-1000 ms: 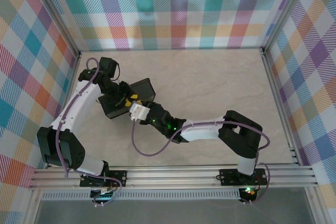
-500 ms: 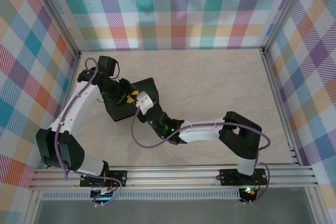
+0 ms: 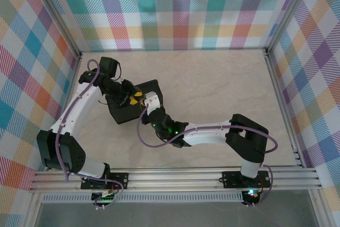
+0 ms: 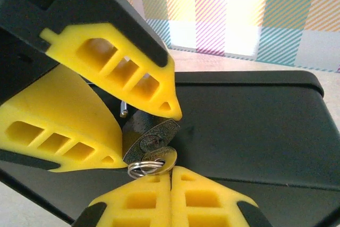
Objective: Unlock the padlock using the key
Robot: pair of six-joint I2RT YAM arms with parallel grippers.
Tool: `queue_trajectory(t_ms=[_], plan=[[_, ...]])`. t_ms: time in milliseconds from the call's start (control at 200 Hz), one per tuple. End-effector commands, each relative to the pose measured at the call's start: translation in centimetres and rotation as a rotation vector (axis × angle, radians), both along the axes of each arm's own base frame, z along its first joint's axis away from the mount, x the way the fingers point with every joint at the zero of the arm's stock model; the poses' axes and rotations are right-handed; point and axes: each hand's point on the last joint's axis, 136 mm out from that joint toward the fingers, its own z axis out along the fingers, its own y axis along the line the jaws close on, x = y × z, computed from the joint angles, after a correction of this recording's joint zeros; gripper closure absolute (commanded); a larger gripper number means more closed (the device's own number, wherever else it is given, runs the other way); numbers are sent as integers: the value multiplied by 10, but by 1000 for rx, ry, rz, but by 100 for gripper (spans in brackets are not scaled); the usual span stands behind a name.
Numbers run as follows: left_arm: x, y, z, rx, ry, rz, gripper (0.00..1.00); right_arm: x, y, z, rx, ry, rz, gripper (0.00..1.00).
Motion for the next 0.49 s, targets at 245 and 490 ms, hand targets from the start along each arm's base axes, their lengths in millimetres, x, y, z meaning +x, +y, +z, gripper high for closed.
queue_trajectory(t_ms=[245,490], plan=[[-9,19,15,-18,-32,4,66,22,-33,48,208,-6,-102,100],[-4,21,18,-32,-47,6,59,19,-27,48,177,-14,-11,99]])
